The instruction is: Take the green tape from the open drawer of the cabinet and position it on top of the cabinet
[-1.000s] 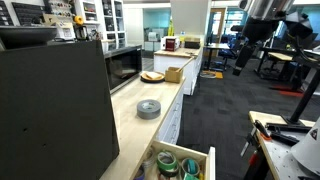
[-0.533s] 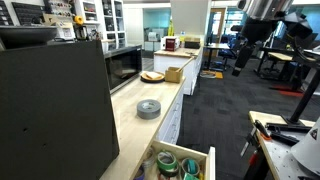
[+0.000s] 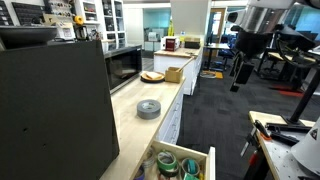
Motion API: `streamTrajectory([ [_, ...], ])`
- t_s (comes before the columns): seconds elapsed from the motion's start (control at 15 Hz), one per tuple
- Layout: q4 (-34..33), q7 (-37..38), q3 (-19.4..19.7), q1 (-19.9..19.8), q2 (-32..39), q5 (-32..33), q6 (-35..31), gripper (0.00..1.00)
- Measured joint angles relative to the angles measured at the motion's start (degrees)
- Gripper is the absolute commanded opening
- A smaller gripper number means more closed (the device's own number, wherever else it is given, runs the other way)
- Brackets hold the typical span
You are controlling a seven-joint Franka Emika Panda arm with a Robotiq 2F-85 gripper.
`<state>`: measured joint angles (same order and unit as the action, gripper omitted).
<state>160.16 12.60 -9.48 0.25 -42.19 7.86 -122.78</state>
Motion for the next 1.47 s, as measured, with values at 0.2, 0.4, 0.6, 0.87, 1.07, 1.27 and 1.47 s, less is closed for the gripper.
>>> streamTrajectory([
  [0.2, 0.0, -0.3, -1.3, 3.8, 2.0, -0.9, -0.7, 1.0],
  [0.4, -0.4, -0.8, -2.3, 6.1, 4.7, -1.2, -3.1, 1.0],
  [0.6, -1.3, -2.3, -2.7, 6.8, 8.8, -1.0, -7.4, 1.0],
  [0.87, -3.7, -6.4, -0.8, 4.9, 18.0, 1.3, -16.5, 1.0],
  [1.07, -8.1, -10.0, 1.8, 2.8, 27.0, 2.9, -20.7, 1.0],
  [1.27, -13.9, -13.3, 3.8, 2.0, 35.8, 3.2, -22.5, 1.0],
  [1.47, -20.4, -17.0, 5.5, 1.8, 43.7, 3.1, -22.9, 1.0],
])
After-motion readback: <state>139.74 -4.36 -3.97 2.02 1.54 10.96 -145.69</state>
